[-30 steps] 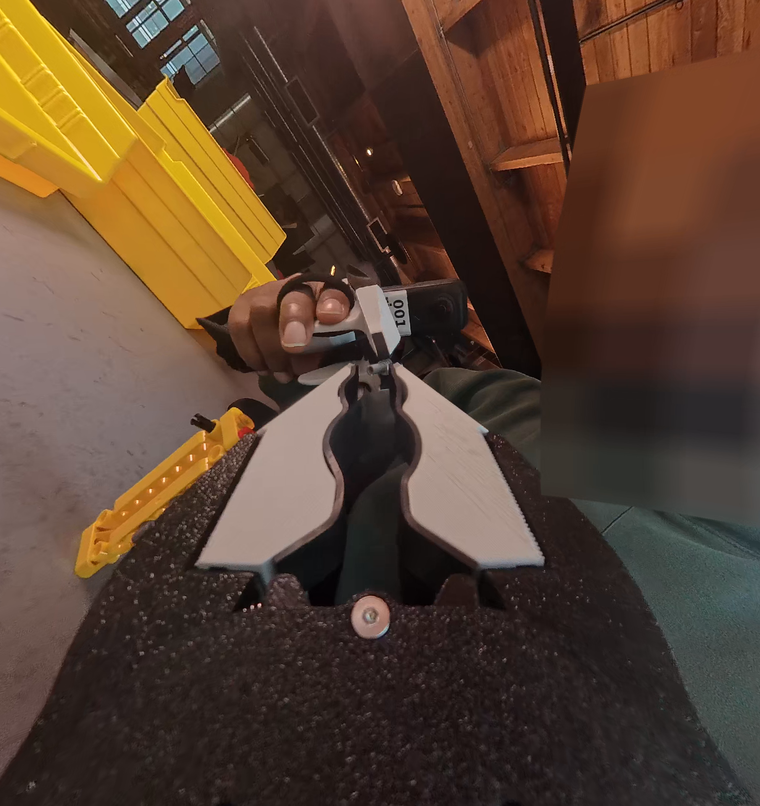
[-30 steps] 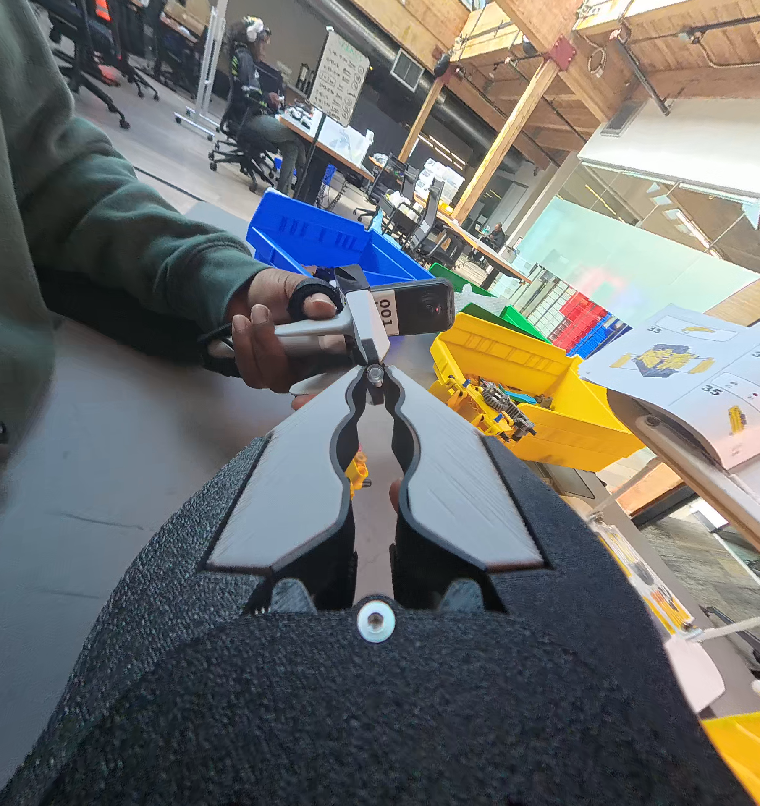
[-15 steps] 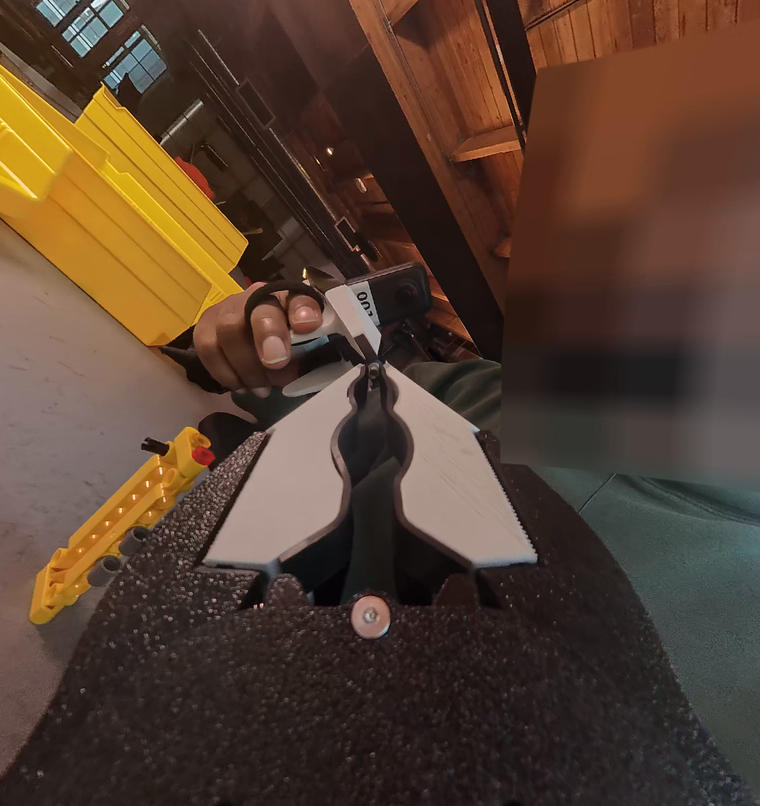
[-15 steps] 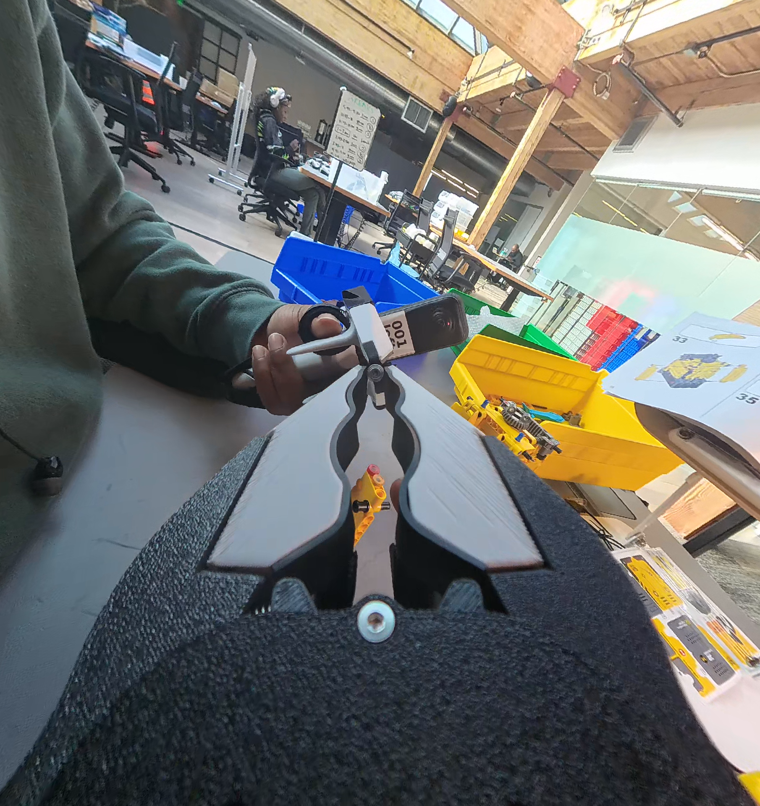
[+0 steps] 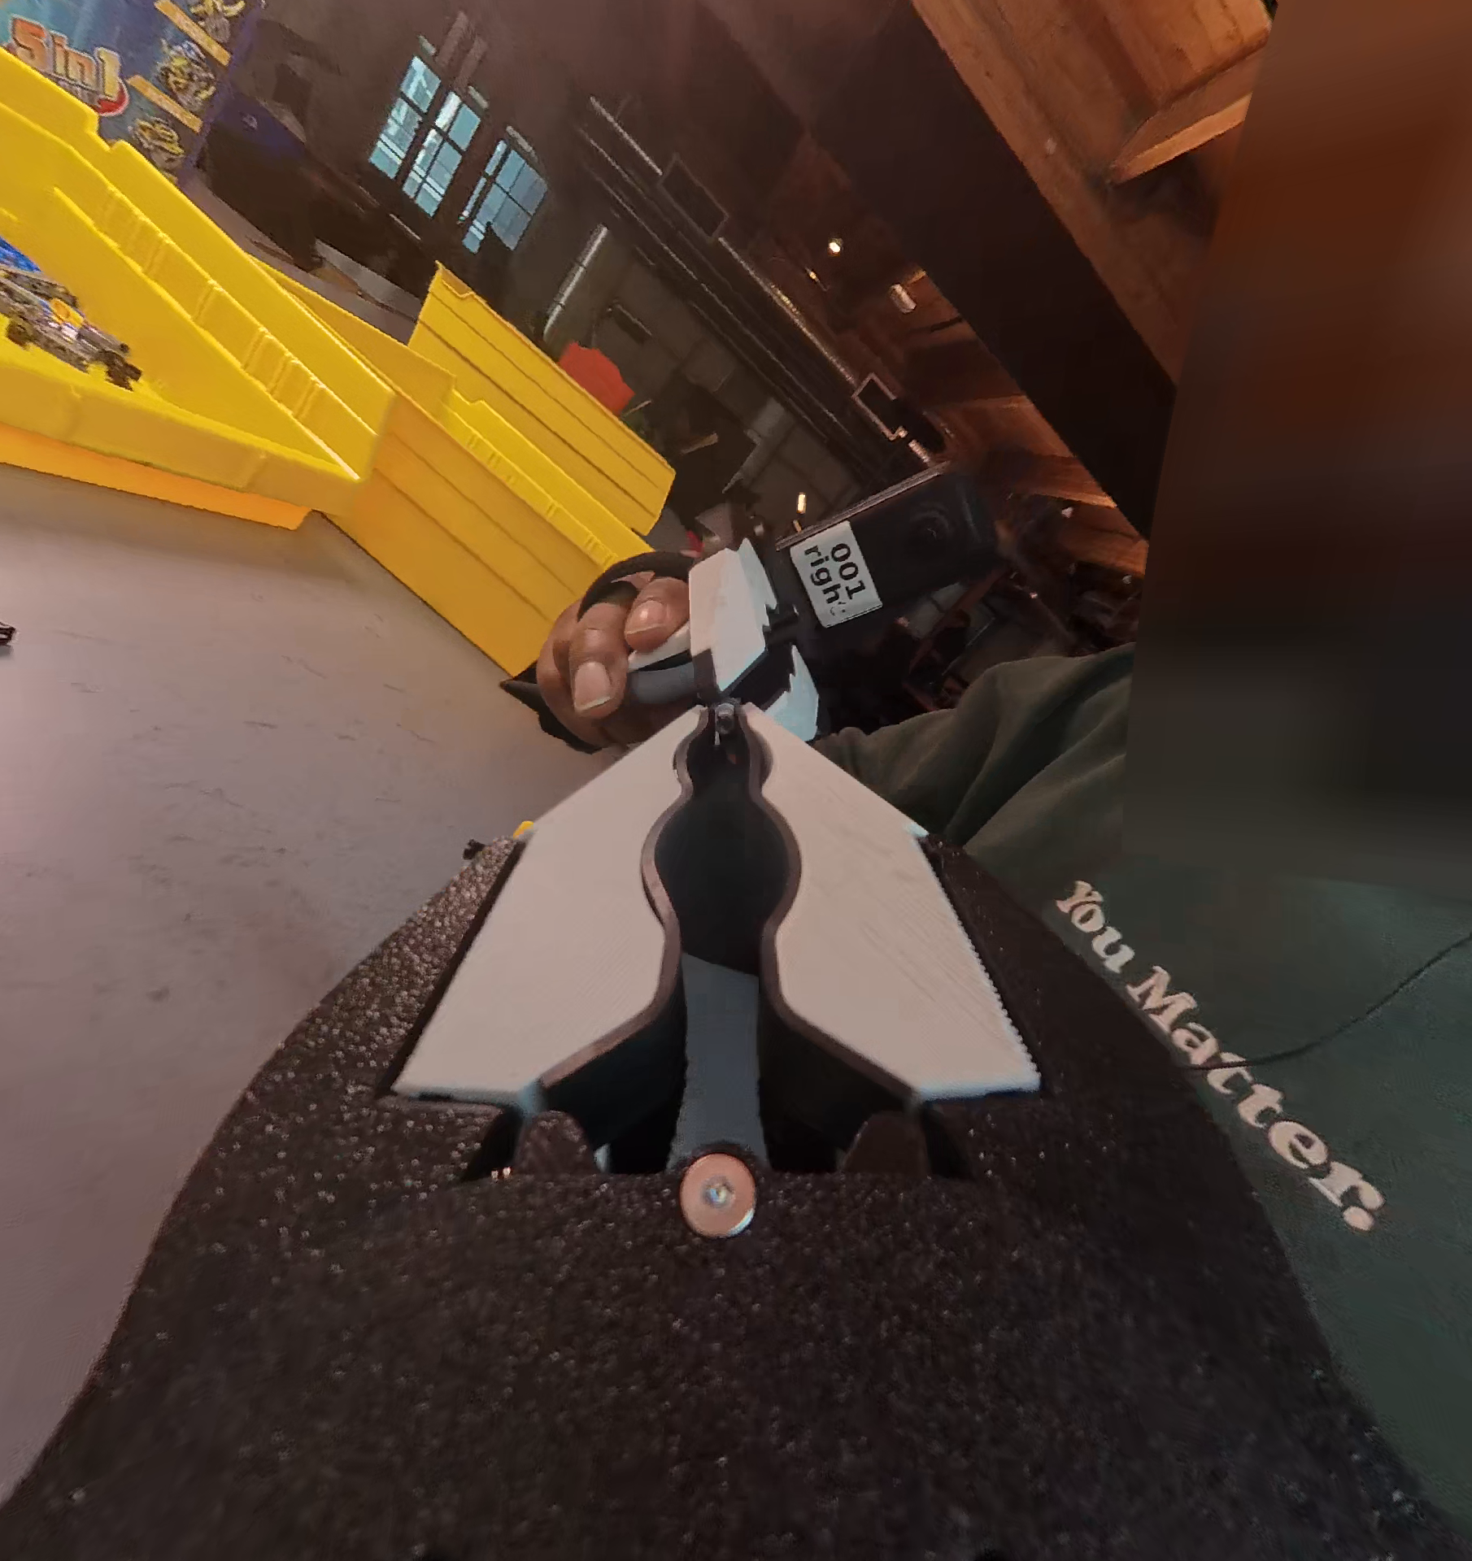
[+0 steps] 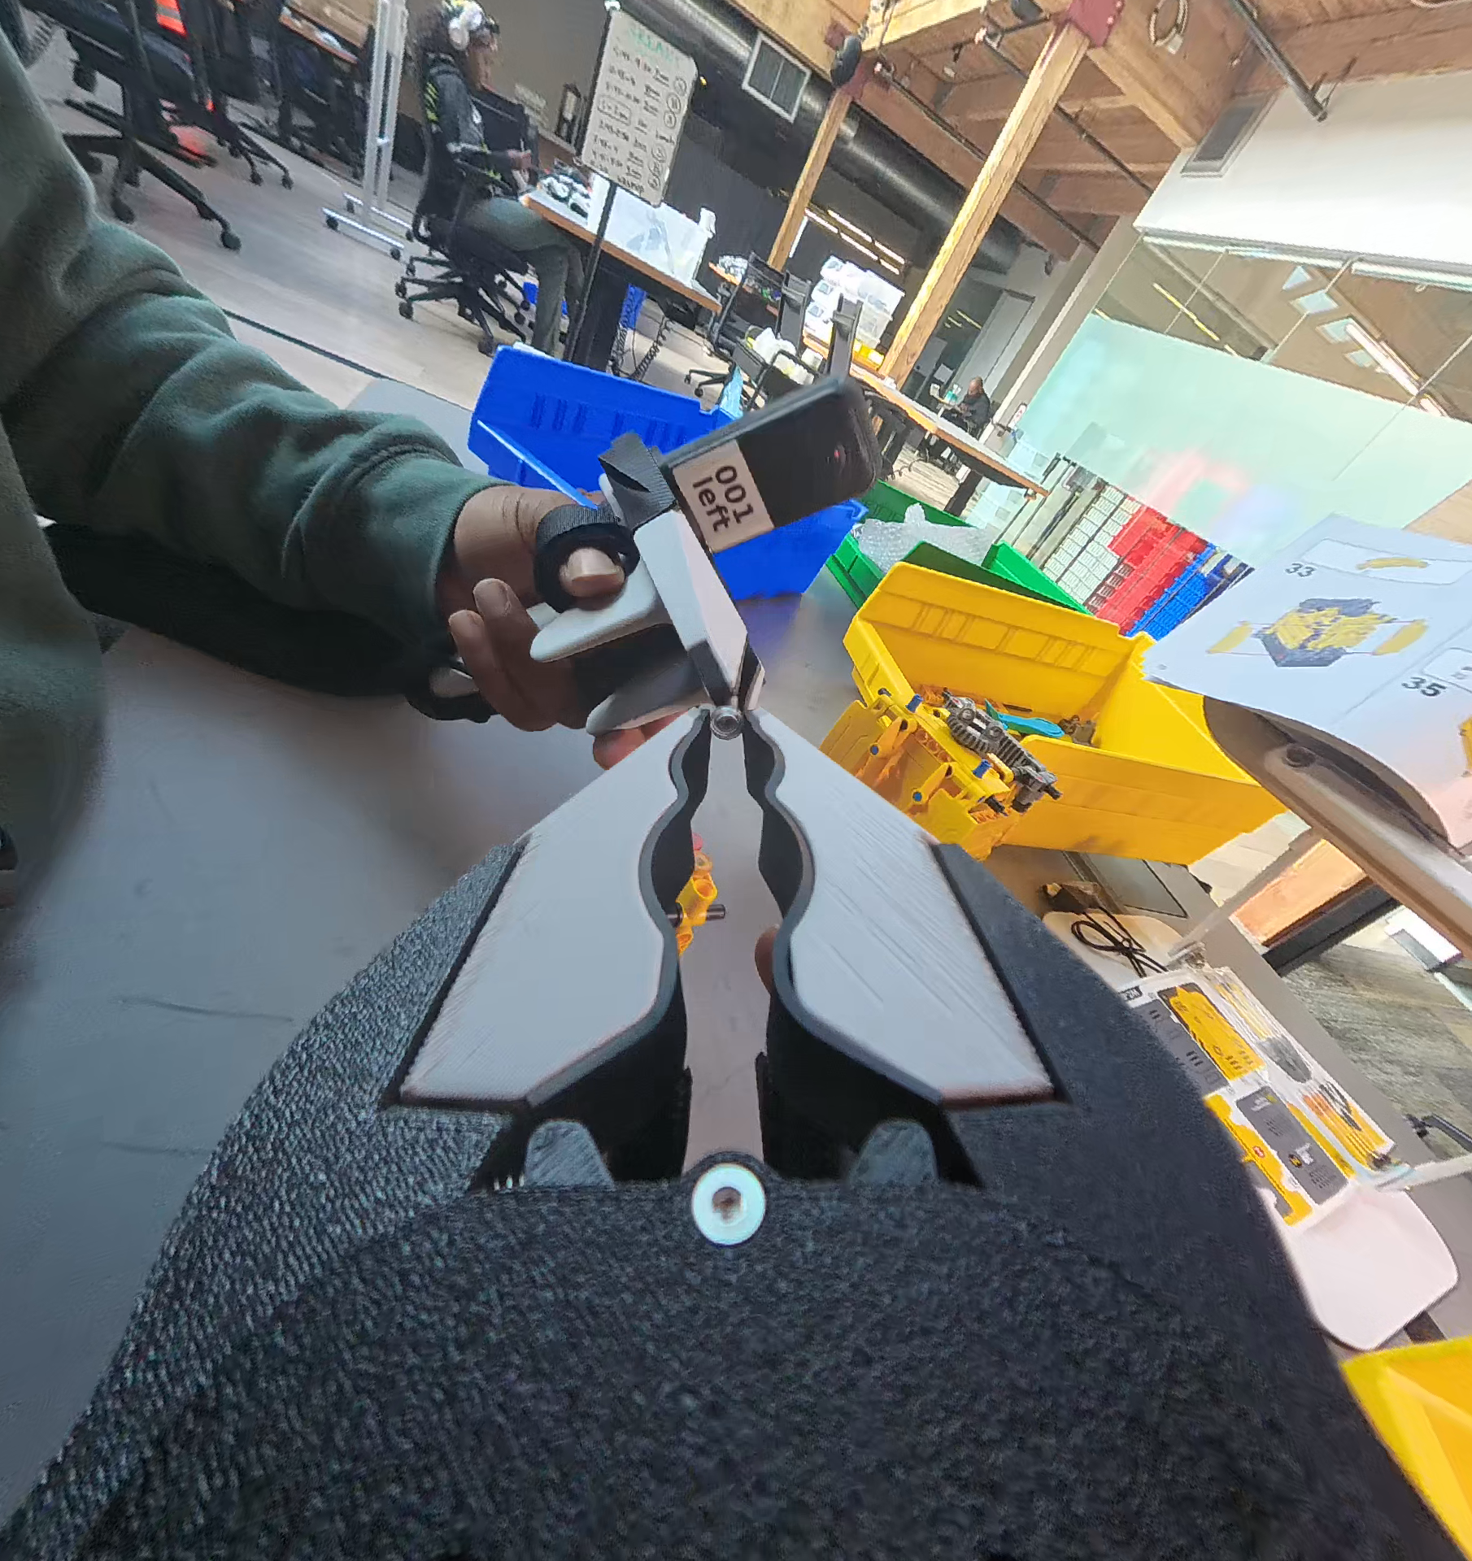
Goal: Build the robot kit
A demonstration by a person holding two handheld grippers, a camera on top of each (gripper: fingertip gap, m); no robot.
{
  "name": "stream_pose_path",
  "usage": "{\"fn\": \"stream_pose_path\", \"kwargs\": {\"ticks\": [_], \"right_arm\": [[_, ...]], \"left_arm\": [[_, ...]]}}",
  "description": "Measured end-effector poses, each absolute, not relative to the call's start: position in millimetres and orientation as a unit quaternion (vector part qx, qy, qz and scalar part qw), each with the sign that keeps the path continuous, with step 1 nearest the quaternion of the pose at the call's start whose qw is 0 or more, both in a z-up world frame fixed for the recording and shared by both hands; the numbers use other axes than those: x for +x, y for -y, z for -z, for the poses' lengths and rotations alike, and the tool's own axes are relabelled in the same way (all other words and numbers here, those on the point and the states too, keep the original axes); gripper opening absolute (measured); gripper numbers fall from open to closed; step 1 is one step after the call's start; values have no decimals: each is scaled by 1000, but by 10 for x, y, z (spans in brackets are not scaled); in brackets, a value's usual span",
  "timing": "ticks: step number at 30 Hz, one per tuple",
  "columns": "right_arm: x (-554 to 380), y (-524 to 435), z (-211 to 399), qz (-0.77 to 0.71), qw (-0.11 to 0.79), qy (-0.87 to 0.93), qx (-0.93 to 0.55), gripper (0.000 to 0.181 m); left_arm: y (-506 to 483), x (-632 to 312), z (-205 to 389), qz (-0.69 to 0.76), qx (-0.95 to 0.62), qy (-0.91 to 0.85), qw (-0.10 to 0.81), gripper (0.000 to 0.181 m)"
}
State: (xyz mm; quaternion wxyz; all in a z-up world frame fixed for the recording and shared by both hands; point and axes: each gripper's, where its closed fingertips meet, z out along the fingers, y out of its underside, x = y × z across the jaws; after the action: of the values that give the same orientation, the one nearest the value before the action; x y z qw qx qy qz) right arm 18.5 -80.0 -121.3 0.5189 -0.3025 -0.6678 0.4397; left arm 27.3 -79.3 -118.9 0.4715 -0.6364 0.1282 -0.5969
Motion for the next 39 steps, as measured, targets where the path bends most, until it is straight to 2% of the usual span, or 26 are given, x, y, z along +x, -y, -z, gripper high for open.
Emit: {"fn": "stream_pose_path", "kwargs": {"ticks": [5,19,39], "right_arm": [[183,807,1279,-438,505,678,-304,7],[182,747,1396,-448,464,687,-334,9],[172,764,1372,-448,480,681,-324,7]], "left_arm": [[800,287,1256,531,-669,-170,492,3],[739,235,1382,550,-679,-139,467,3],[766,246,1343,599,-654,-116,447,3]]}}
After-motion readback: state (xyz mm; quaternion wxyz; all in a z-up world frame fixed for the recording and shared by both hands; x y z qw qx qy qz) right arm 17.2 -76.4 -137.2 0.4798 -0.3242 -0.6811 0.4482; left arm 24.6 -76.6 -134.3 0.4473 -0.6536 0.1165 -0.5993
